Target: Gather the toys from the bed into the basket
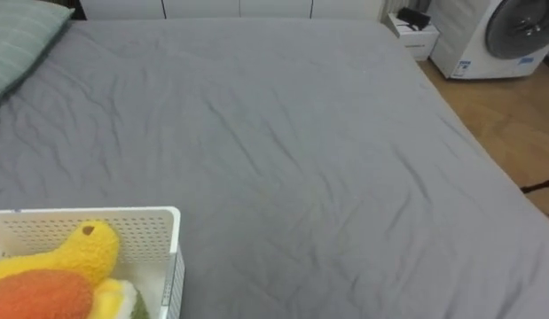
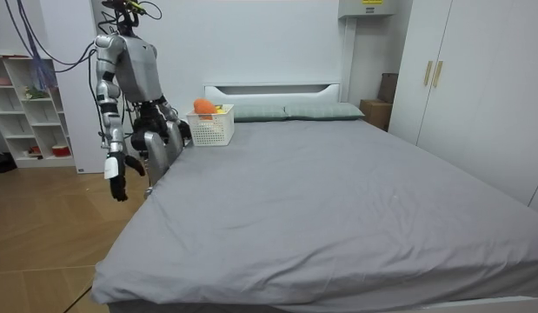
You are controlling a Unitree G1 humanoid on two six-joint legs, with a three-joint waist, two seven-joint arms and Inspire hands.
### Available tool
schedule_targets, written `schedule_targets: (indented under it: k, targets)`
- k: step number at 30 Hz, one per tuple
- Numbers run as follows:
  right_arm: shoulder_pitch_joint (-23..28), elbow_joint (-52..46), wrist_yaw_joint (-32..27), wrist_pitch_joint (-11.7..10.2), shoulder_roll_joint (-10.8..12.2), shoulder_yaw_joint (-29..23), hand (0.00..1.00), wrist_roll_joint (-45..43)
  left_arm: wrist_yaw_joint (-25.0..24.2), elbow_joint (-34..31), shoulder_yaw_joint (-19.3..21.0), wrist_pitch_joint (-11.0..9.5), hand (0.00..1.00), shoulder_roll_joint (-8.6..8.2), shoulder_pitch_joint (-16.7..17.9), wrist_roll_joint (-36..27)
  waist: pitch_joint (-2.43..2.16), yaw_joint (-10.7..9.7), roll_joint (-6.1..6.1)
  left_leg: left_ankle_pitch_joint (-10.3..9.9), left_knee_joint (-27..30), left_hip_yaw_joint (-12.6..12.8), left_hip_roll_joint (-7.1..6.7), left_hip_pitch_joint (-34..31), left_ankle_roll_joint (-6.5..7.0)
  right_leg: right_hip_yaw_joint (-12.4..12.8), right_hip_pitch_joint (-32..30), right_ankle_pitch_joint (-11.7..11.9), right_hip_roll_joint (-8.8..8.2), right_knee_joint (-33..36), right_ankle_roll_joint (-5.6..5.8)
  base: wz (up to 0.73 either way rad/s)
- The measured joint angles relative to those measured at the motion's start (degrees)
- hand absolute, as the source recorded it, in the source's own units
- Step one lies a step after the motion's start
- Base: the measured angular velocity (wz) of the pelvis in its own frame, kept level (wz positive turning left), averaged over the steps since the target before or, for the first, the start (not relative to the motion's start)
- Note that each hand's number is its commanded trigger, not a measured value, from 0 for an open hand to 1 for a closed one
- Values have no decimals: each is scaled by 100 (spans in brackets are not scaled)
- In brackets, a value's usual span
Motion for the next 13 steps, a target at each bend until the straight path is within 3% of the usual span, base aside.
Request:
schedule_targets:
  k: [4, 7, 13]
  targets:
    - [-99, 557, 476, 522, 142, 518, 0, -795, -82, 11, -24, 170, 0, -8, -12, 60, 1, 97, 3, -19, 12, -44, -3, 41, 0, -6, 99, -7, -2, -15, 2, 4]
    - [-218, 552, 732, 778, 225, 569, 0, -1221, -156, 41, -27, 271, 0, -35, -68, 52, -7, 102, 29, -20, 18, -51, -4, 41, 1, -70, 98, -8, -13, 0, -1, 1]
    - [-611, 462, 801, 1106, 219, 729, 0, -1806, -304, 25, -210, 529, 0, -65, -109, 72, -18, 105, 101, -20, 21, -123, -17, 23, 1, -146, 113, -33, -23, 1, -5, 6]
